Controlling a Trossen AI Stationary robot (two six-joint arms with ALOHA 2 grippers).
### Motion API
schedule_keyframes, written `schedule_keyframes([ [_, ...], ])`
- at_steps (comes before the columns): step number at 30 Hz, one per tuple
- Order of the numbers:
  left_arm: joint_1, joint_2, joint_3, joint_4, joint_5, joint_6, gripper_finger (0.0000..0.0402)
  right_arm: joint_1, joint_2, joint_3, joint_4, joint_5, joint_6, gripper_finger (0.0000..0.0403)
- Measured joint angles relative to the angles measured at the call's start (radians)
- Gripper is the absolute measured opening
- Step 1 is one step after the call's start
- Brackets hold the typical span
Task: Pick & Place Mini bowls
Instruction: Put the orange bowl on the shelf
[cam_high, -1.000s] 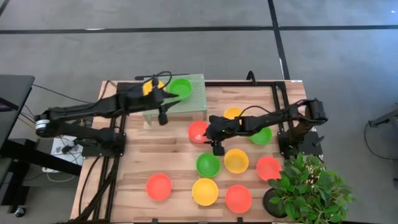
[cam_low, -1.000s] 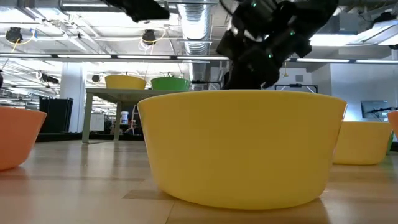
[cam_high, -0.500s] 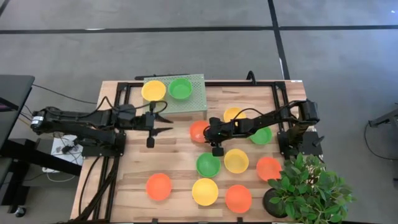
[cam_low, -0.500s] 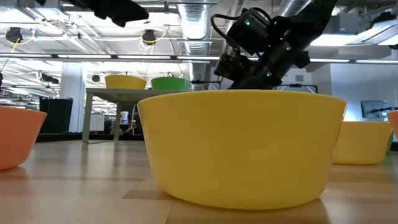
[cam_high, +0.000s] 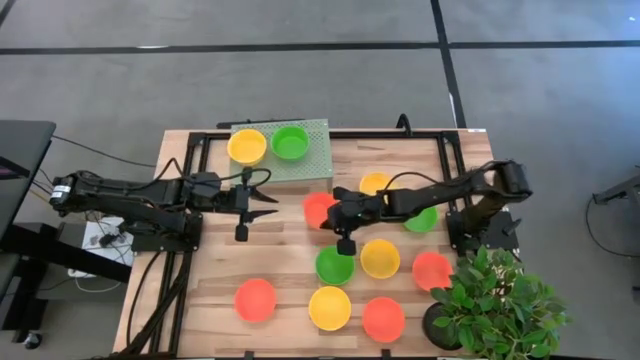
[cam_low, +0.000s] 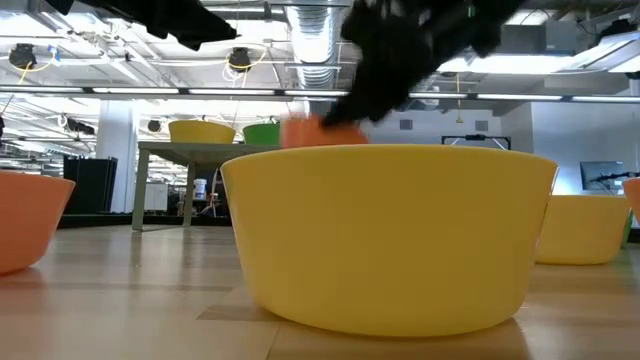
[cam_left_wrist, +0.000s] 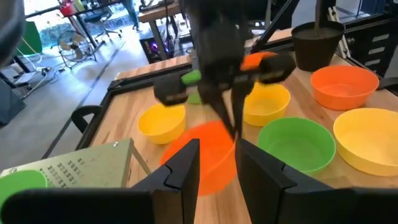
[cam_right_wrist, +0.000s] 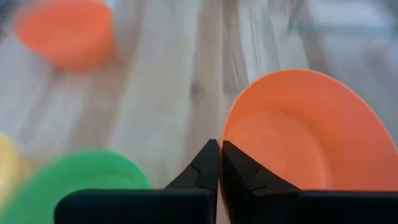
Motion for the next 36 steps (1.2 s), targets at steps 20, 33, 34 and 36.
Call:
schedule_keyframes([
  [20, 0.000, 0.000, 0.000, 0.034, 0.000, 0.000, 0.0104, -0.213, -0.056, 0.241, -0.315, 0.286, -0.192, 0.0001],
  [33, 0.001, 0.000, 0.001, 0.060, 0.000, 0.000, 0.0104, -0.350, 0.165, 0.536, -0.630, 0.100, -0.203, 0.0000],
  [34, 0.001, 0.000, 0.001, 0.061, 0.000, 0.000, 0.0104, -0.351, 0.176, 0.557, -0.644, 0.099, -0.203, 0.0000],
  [36, 0.000, 0.000, 0.001, 0.061, 0.000, 0.000, 0.0104, -0.355, 0.202, 0.588, -0.644, 0.099, -0.208, 0.0000],
])
